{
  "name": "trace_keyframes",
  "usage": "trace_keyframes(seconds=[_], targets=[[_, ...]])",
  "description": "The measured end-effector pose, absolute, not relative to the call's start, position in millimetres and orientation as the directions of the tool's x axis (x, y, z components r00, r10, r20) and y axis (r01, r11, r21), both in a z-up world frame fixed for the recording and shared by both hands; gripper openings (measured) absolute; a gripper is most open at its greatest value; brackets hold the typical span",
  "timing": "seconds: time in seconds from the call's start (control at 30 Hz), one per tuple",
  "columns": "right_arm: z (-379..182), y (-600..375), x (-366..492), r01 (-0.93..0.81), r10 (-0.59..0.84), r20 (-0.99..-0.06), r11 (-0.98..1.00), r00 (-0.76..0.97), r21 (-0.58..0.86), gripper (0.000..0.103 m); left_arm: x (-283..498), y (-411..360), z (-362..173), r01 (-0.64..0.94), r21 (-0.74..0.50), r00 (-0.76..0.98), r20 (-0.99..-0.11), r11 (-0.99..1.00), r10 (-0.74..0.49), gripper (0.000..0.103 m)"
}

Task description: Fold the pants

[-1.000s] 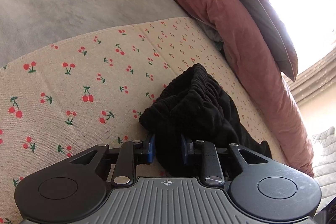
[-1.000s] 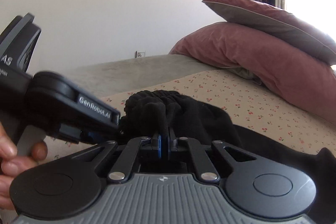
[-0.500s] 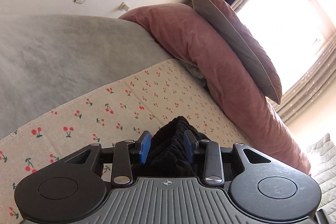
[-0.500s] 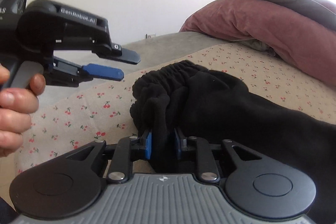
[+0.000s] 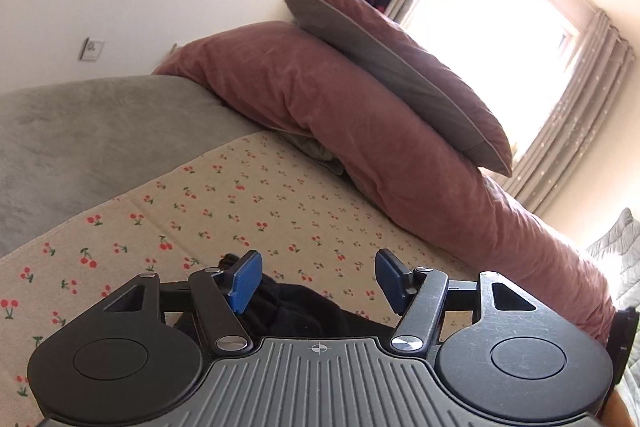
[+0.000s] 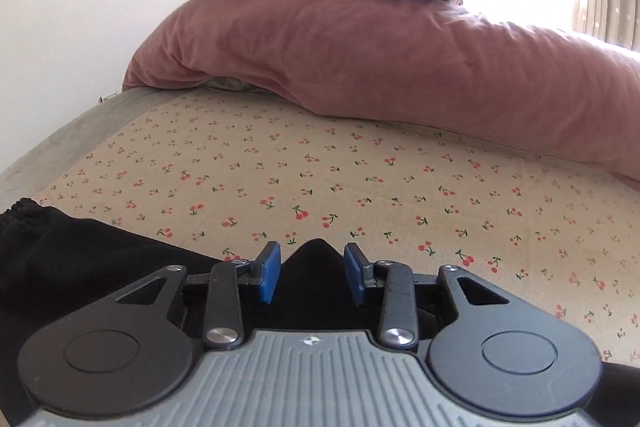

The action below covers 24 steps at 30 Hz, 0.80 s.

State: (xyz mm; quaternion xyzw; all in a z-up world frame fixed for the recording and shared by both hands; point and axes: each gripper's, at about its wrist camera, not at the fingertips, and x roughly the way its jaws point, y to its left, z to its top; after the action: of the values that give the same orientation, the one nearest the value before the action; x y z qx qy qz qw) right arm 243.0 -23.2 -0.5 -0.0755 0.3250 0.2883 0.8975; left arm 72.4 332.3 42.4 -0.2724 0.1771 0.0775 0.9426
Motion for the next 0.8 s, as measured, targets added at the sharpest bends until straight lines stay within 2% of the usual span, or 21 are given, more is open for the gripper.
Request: trace_keyframes(seconds=[0.03, 0.07, 0.13, 0.2, 0.23, 0.27, 0.3, 0.33, 0.37, 0.53, 0.57, 0.63, 0.67, 0.73, 0.8], targets=[[-2.1, -23.3, 248.9, -0.571, 0.474, -0.628, 0.819, 0.617, 0.058, 0.032, 75.8, 322.1, 44.5, -0.197, -0.455, 0.935, -0.354, 0.868, 0.026, 0.063], [-2.8, -24.7, 254.8, -0.572, 0.484, -0.62, 0.818, 0.618, 0.069, 0.032, 82.0, 315.8, 43.2, -0.183, -0.426, 0.929, -0.369, 0.886, 0.014, 0.063], [-4.0, -23.6, 264.3, -0.571, 0.501, -0.615, 0.815, 0.609, 0.099, 0.032, 99.1, 309.9, 31.0, -0.234, -0.378, 0.88, -0.474, 0.896, 0.03, 0.063], [-12.8, -16.5, 274.6, -0.576, 0.489, -0.667, 0.81, 0.562, 0.109, 0.032, 112.2, 311.7, 13.2, -0.296, -0.359, 0.822, -0.568, 0.885, 0.044, 0.059], [-19.4, -11.3, 277.8, -0.589, 0.464, -0.714, 0.803, 0.525, 0.089, 0.028, 114.6, 313.2, 8.2, -0.319, -0.347, 0.804, -0.591, 0.882, 0.059, 0.055], [-27.6, -5.1, 278.4, -0.608, 0.439, -0.745, 0.792, 0.503, 0.056, 0.02, 114.5, 312.8, 7.8, -0.327, -0.335, 0.803, -0.592, 0.884, 0.072, 0.05], [-32.6, -0.7, 277.7, -0.628, 0.43, -0.757, 0.778, 0.492, 0.034, 0.015, 113.0, 312.5, 8.1, -0.337, -0.319, 0.798, -0.596, 0.886, 0.089, 0.049], [-33.6, 1.1, 274.9, -0.641, 0.443, -0.748, 0.767, 0.495, 0.029, 0.003, 112.3, 312.1, 7.6, -0.35, -0.311, 0.792, -0.601, 0.884, 0.102, 0.044], [-32.5, 1.6, 273.4, -0.634, 0.442, -0.736, 0.773, 0.512, 0.023, 0.0, 112.3, 311.4, 7.0, -0.359, -0.305, 0.789, -0.603, 0.882, 0.112, 0.042], [-6.9, -11.7, 277.4, -0.547, 0.485, -0.619, 0.831, 0.618, 0.104, 0.0, 111.2, 307.1, 9.0, -0.365, -0.272, 0.788, -0.6, 0.891, 0.14, 0.041], [-4.1, -12.5, 277.6, -0.539, 0.485, -0.602, 0.835, 0.634, 0.105, 0.0, 112.8, 306.4, 7.8, -0.381, -0.25, 0.778, -0.606, 0.89, 0.163, 0.036], [-4.4, -10.1, 277.8, -0.507, 0.444, -0.577, 0.86, 0.686, 0.059, 0.0, 114.5, 305.4, 6.0, -0.399, -0.217, 0.763, -0.617, 0.891, 0.192, 0.032], [-9.2, -6.9, 279.8, -0.489, 0.41, -0.579, 0.872, 0.705, 0.022, 0.0, 115.3, 304.1, 5.1, -0.398, -0.206, 0.761, -0.618, 0.894, 0.196, 0.032], [-29.1, -3.9, 292.4, -0.505, 0.418, -0.633, 0.862, 0.651, 0.049, 0.0, 116.9, 300.4, 4.8, -0.396, -0.173, 0.755, -0.621, 0.902, 0.212, 0.032], [-52.9, 7.4, 292.4, -0.504, 0.349, -0.67, 0.863, 0.655, -0.042, 0.0, 117.4, 301.0, 4.7, -0.397, -0.172, 0.754, -0.621, 0.902, 0.213, 0.032]])
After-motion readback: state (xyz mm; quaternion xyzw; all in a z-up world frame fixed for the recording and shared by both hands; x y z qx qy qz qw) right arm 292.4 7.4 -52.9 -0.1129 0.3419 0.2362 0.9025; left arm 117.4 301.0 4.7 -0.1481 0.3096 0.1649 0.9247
